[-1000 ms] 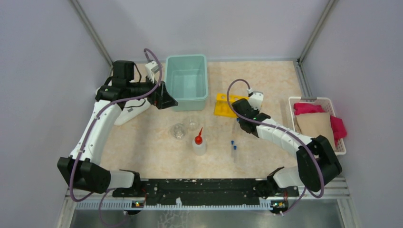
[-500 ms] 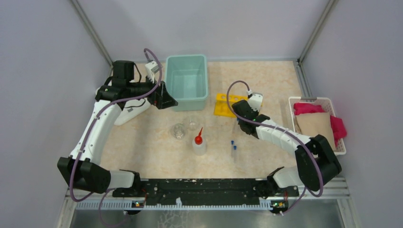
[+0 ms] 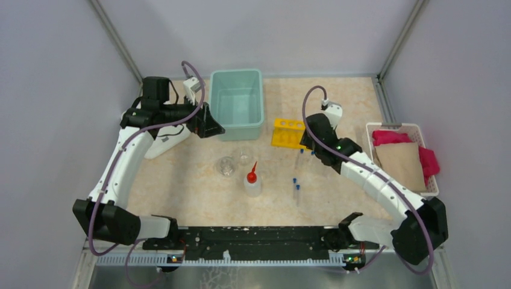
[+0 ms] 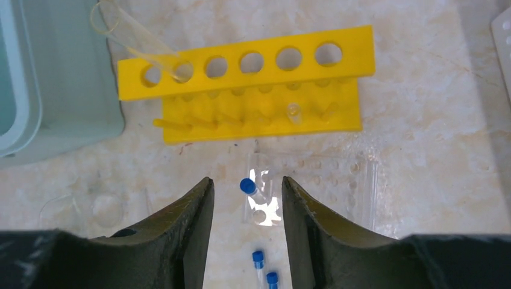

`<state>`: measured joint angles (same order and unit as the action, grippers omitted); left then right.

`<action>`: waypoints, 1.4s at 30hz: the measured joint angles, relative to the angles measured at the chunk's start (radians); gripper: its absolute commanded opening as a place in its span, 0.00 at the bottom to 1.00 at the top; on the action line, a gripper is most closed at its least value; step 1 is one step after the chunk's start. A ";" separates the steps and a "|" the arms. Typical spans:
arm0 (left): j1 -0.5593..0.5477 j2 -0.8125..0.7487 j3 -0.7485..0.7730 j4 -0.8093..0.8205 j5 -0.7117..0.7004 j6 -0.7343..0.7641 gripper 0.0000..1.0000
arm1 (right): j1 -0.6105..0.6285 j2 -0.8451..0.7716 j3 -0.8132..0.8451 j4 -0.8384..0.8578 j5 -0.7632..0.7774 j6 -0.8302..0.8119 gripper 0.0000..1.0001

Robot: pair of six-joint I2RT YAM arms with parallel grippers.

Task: Organize the chemistry lab equipment

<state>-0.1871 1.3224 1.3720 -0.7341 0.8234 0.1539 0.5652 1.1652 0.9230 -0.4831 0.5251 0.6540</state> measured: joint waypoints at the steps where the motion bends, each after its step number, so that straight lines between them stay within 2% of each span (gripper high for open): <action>1: 0.000 0.000 0.000 0.000 0.000 0.000 0.99 | 0.003 -0.009 0.010 -0.014 -0.016 0.000 0.37; 4: 0.000 0.000 0.000 0.000 0.000 0.000 0.99 | 0.044 -0.029 0.014 -0.066 -0.058 0.005 0.34; 7: 0.004 0.000 0.003 -0.002 0.002 0.000 0.99 | 0.150 -0.024 -0.001 -0.106 -0.110 0.027 0.33; 12: 0.007 0.000 0.007 -0.004 0.005 -0.002 0.99 | 0.268 0.063 -0.063 -0.132 -0.208 0.065 0.33; 16: 0.007 0.000 0.013 -0.007 0.006 -0.005 0.99 | 0.270 0.151 -0.107 -0.166 -0.243 0.085 0.32; 24: 0.007 0.000 0.031 -0.007 0.007 -0.005 0.99 | 0.270 0.228 -0.110 -0.168 -0.232 0.091 0.32; 42: 0.008 0.000 0.037 -0.008 0.006 -0.004 0.99 | 0.237 0.341 -0.112 -0.071 -0.190 0.075 0.30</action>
<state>-0.1791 1.3224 1.4090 -0.7422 0.8295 0.1501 0.8017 1.5063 0.8112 -0.5541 0.3351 0.7288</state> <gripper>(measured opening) 0.989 0.319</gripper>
